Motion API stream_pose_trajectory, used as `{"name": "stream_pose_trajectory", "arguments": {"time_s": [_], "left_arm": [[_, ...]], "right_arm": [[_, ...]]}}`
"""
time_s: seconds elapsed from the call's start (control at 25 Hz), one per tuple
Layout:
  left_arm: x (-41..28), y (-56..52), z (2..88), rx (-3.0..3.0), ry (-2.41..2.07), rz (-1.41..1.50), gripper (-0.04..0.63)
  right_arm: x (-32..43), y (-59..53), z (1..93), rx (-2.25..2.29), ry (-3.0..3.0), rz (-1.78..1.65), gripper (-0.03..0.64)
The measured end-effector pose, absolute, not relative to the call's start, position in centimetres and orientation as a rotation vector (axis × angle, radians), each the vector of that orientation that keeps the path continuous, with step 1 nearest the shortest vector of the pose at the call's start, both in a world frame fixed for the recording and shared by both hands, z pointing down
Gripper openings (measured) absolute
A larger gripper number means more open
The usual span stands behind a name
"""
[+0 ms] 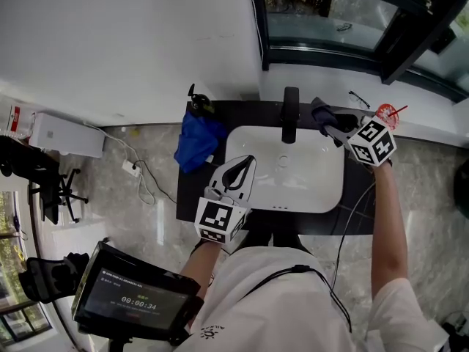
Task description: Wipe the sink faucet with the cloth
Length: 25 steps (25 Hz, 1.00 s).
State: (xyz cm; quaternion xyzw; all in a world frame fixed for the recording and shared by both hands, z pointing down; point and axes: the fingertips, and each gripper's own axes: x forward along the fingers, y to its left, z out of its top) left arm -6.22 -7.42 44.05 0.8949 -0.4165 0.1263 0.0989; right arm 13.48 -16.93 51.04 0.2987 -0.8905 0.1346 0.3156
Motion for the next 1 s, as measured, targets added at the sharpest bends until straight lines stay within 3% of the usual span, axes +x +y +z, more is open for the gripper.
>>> {"name": "stream_pose_trajectory", "arguments": {"time_s": [0.44,1.0], "left_arm": [[-6.5,-6.0,43.7,2.650,-1.242,0.366,-0.006],[-7.9,-5.7,44.0,2.615,-1.280,0.372,-0.006]], "right_arm": [[5.7,-9.5,52.4,0.322,-2.320,0.242,0.121],[4.5,-13.2,56.3,0.253,-2.181,0.273,0.120]]}}
